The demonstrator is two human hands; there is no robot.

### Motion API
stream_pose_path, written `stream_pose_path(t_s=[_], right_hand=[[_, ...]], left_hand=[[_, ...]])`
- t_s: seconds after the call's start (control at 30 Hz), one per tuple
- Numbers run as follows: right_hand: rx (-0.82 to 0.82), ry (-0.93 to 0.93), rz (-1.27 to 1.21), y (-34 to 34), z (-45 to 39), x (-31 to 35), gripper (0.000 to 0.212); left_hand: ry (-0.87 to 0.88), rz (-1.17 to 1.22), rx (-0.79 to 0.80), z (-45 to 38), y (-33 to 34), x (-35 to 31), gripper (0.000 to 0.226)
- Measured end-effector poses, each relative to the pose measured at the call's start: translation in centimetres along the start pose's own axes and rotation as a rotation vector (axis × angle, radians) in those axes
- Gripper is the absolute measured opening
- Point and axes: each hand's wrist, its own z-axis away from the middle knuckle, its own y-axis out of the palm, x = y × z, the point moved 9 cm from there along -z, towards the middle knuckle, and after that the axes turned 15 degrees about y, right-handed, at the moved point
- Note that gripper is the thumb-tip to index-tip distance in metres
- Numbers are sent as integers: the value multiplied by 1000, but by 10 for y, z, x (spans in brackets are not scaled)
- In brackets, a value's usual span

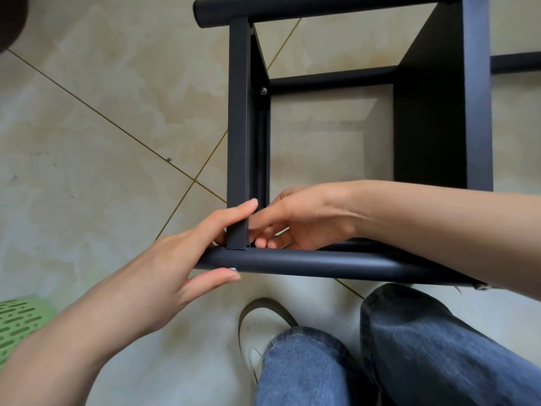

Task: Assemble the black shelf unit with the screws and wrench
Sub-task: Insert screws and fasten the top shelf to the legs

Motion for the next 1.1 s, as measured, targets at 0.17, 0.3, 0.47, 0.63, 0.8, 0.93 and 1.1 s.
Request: stream_pose_path(t_s=[0.17,0.3,0.47,0.63,0.8,0.93,1.1], right_hand=[[-6,6,-6,5,-5,-2,8],[-4,-24,-38,5,-6,0,5],[37,36,-76,2,-3,-3,17],[23,47,-55,6,-4,-5,13],[16,-3,-34,3,-1,-1,14],[-23,-2,-3,2,-2,1,7],[-63,-31,22,4,-3,1,10]], left_hand=[[-1,6,-3,0,0,1,71],[5,16,-5,-1,0,0,70],[4,22,-10,-1,-1,1,70],[3,34,0,-2,0,2,69],[12,37,-2,-2,0,1,69],[9,29,-1,-2,-1,1,69],[5,36,-2,-2,-1,1,69]])
